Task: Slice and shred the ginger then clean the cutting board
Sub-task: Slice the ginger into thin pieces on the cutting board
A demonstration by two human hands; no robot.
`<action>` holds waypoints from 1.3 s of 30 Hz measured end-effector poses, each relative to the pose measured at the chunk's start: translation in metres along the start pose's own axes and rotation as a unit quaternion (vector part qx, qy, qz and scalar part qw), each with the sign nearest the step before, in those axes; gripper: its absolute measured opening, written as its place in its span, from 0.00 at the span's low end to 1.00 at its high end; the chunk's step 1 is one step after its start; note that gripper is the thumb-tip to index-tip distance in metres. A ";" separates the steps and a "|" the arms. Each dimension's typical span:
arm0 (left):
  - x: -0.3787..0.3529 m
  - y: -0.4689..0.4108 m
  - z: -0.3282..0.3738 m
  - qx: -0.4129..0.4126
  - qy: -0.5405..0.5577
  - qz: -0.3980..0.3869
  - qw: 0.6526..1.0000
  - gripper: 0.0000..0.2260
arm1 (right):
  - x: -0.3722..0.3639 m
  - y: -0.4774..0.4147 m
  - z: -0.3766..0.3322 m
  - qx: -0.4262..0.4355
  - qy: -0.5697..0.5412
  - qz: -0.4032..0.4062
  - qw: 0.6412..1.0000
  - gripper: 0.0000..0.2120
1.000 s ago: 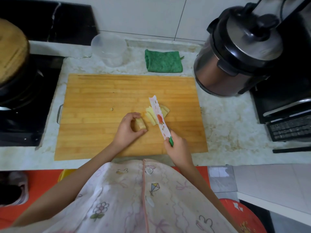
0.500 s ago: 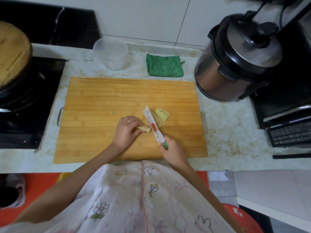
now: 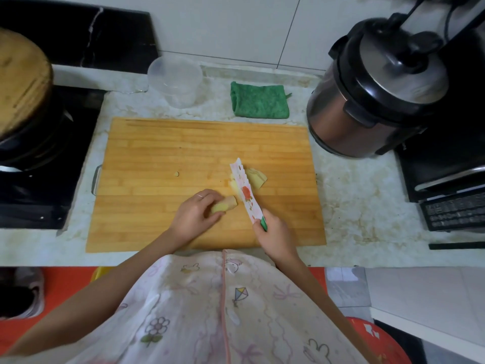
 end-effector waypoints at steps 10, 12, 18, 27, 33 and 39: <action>-0.016 -0.008 0.007 0.149 0.003 -0.098 0.984 0.28 | -0.004 0.010 -0.001 0.006 0.010 0.004 1.000 0.12; -0.022 -0.010 0.011 0.158 -0.021 -0.132 0.978 0.30 | -0.005 0.013 -0.003 0.009 0.000 0.001 1.000 0.08; -0.023 -0.012 0.022 0.145 -0.120 -0.150 0.971 0.28 | -0.007 0.017 0.005 -0.007 -0.022 0.004 1.000 0.06; -0.011 -0.007 0.015 0.226 0.062 -0.015 0.972 0.23 | -0.011 0.019 0.001 -0.009 -0.031 0.001 0.999 0.06; -0.012 -0.009 0.012 0.255 0.169 0.010 0.952 0.21 | -0.022 0.013 -0.011 -0.010 0.000 -0.046 0.999 0.06; -0.017 -0.006 0.001 0.298 0.253 0.003 0.920 0.11 | -0.028 0.012 -0.012 -0.023 0.008 -0.063 0.998 0.07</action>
Point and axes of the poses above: each hand's wrist, its own y-axis away from the middle knuckle, its own x-axis out of the back of the hand, z = x × y, the point moved 6 cm from there along -y, towards the middle knuckle, and after that the axes turned 7 degrees about x, right-handed, at the moved point
